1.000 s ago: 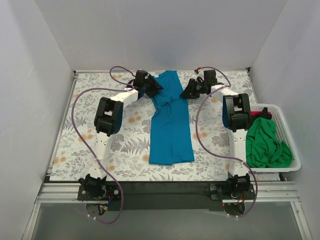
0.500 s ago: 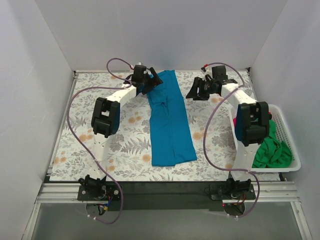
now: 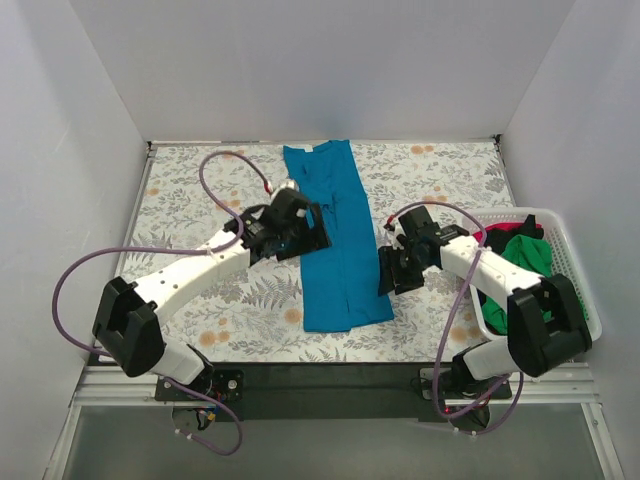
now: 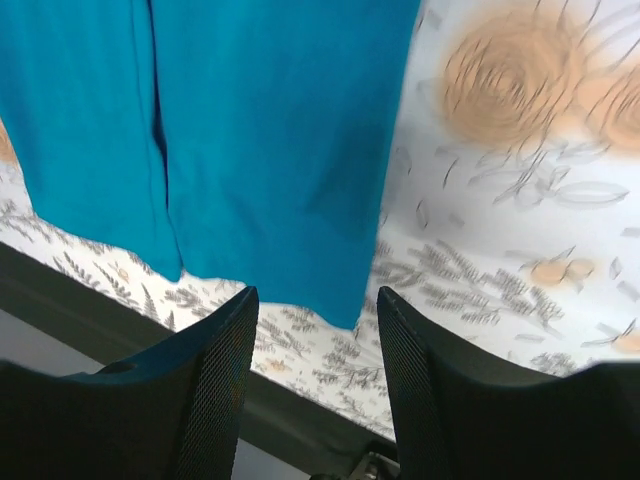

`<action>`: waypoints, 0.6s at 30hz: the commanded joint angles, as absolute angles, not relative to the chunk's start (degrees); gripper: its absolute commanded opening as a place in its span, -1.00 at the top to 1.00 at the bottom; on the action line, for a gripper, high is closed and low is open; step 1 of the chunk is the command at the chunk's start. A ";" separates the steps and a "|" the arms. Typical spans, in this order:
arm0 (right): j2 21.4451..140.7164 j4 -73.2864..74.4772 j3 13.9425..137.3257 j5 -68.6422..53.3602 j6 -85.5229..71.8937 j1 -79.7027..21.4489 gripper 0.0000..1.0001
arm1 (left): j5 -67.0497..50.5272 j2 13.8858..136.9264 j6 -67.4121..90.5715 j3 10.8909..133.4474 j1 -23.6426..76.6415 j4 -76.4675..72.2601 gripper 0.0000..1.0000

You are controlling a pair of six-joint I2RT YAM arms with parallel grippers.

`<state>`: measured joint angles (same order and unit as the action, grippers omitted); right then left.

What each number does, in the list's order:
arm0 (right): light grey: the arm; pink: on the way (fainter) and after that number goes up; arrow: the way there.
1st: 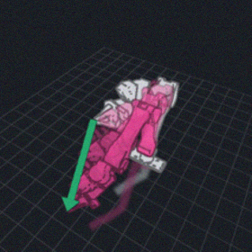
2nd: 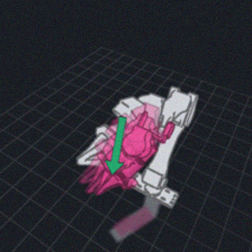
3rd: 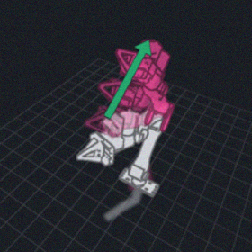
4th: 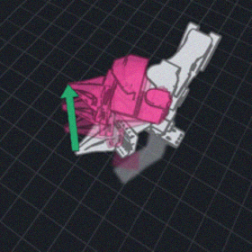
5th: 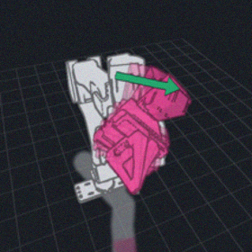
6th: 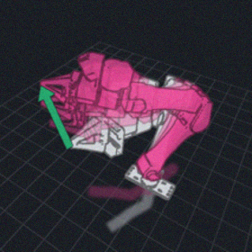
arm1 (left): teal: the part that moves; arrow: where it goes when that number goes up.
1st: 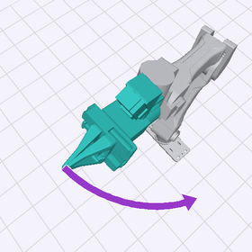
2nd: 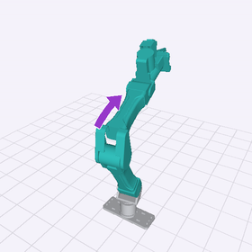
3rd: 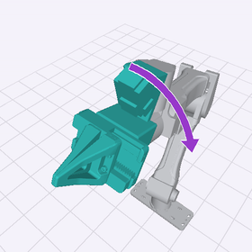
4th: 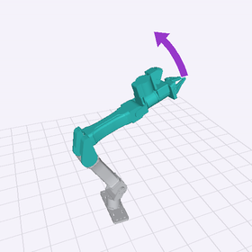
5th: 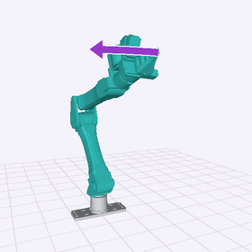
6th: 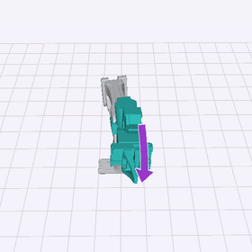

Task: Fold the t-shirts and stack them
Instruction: Fold the tshirt

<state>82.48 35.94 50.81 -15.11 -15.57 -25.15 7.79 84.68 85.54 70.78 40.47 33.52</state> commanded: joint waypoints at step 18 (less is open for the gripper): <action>77.96 33.49 42.80 -0.26 -32.25 -36.65 0.10 | 7.56 77.08 94.39 51.15 47.81 43.51 -0.33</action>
<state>77.36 35.18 43.20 -3.60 -29.65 -36.38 7.88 77.80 93.60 51.57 47.13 44.60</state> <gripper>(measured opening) 0.456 0.667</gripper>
